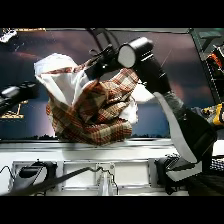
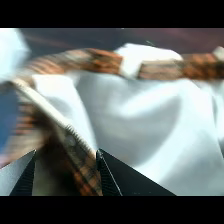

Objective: Fold the clothes and pants, and hang the long-sleeved shirts on hangers.

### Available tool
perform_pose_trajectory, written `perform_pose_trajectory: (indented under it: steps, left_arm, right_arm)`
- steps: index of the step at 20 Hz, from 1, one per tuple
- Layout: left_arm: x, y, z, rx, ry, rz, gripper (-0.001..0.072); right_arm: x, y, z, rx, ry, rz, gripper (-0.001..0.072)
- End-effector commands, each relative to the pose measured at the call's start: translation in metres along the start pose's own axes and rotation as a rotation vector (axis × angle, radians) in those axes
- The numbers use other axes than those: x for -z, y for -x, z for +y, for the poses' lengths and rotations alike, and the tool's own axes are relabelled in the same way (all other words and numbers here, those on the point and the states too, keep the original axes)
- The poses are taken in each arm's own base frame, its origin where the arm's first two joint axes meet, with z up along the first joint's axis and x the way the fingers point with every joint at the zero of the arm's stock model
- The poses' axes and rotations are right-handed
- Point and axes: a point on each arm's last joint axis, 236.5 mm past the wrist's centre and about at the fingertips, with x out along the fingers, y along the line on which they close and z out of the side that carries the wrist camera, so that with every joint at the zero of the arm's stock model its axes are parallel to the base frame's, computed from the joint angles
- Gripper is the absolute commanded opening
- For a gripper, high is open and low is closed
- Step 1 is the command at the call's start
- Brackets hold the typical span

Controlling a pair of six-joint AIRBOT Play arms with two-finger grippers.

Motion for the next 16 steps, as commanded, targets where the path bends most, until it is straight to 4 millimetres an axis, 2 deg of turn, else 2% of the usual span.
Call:
perform_pose_trajectory:
  steps: [1, 4, 5, 7, 8, 9, 11, 13, 14, 16]
  left_arm:
    - [-0.012, 0.045, 0.074, -0.253, 0.003, -0.082, 0.0391]
    - [-0.021, 0.086, 0.166, -0.59, 0.077, -0.15, 0.0389]
    - [-0.019, 0.093, 0.194, -0.681, 0.095, -0.145, 0.0389]
    - [0.001, 0.094, 0.246, -0.799, 0.177, -0.072, 0.0389]
    - [0.01, 0.092, 0.27, -0.842, 0.214, -0.048, 0.0389]
    - [0.01, 0.091, 0.29, -0.871, 0.228, -0.06, 0.039]
    - [0.002, 0.079, 0.321, -0.893, 0.136, -0.03, 0.0389]
    - [0.01, 0.052, 0.347, -0.871, 0.008, 0.15, 0.0381]
    - [0.019, 0.039, 0.36, -0.852, -0.035, 0.258, 0.0335]
    - [0.035, 0.028, 0.394, -0.875, -0.067, 0.447, 0.0335]
  right_arm:
    - [-0.007, -0.012, 0.013, -0.014, 0.013, -0.031, 0.0038]
    - [-0.011, -0.009, 0.014, -0.013, 0.022, -0.047, 0.0038]
    - [-0.011, -0.008, 0.014, -0.014, 0.034, -0.045, 0.0038]
    - [-0.011, -0.005, 0.015, -0.014, 0.05, -0.043, 0.0038]
    - [-0.009, -0.005, 0.016, -0.016, 0.066, -0.035, 0.0038]
    - [-0.005, -0.005, 0.016, -0.018, 0.082, -0.018, 0.0038]
    - [0.0, -0.005, 0.016, -0.019, 0.096, 0.001, 0.0038]
    - [-0.001, -0.005, 0.016, -0.019, 0.115, -0.004, 0.0038]
    - [-0.002, -0.005, 0.016, -0.018, 0.119, -0.009, 0.0038]
    - [-0.003, -0.005, 0.016, -0.017, 0.122, -0.013, 0.0037]
